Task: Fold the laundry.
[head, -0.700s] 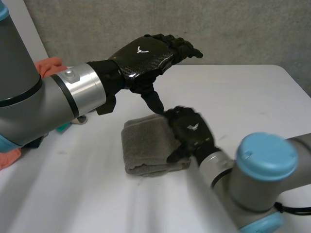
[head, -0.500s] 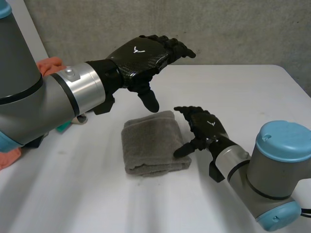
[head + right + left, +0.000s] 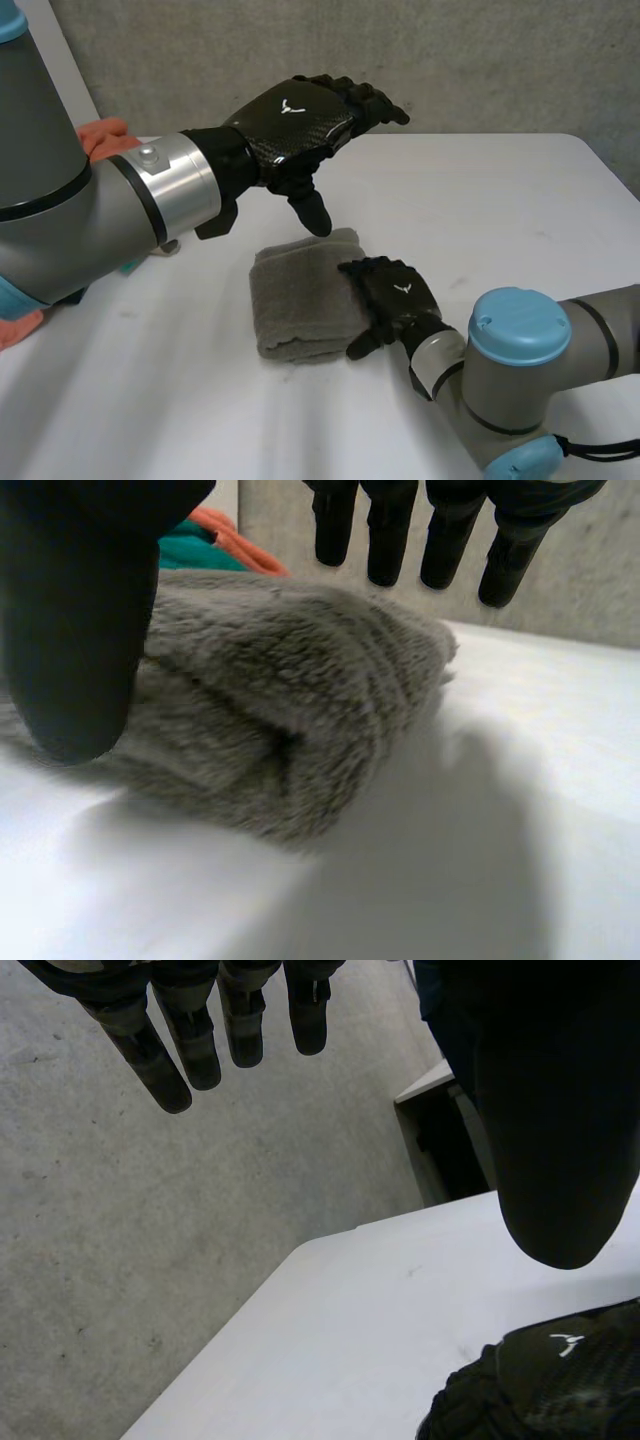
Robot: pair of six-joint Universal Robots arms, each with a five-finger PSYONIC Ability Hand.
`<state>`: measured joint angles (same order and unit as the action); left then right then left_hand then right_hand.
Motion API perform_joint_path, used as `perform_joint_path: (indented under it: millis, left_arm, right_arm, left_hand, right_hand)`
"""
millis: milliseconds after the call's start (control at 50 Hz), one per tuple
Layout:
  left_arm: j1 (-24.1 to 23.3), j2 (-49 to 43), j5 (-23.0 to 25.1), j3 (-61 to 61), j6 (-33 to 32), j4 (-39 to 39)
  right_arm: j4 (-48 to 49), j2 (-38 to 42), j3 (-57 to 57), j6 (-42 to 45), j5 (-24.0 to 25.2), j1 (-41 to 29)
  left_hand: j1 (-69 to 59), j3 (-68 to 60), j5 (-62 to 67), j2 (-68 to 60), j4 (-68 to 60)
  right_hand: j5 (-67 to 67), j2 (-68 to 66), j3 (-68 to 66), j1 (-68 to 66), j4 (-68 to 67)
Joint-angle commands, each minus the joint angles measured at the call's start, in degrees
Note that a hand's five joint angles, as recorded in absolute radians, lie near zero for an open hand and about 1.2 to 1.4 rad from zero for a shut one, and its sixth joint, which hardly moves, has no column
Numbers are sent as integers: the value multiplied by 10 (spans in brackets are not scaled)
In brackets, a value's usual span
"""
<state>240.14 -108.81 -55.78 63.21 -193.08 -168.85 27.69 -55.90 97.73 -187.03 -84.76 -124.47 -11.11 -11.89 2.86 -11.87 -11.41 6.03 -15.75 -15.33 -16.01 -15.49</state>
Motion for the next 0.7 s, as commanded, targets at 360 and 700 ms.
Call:
perform_joint_path:
  millis: [360, 700]
  left_arm:
    - [19, 12, 8, 2, 8, -23]
    - [25, 1, 3, -21, 43, -61]
  right_arm:
    - [-9, 105, -229, 2, -9, 103]
    - [-184, 400, -791, 9, -121, 252]
  left_hand:
    - [11, 19, -29, 19, 14]
    - [11, 19, -29, 19, 14]
  right_hand:
    - [640, -642, -647, -640, -645]
    - [640, -642, -647, -640, -645]
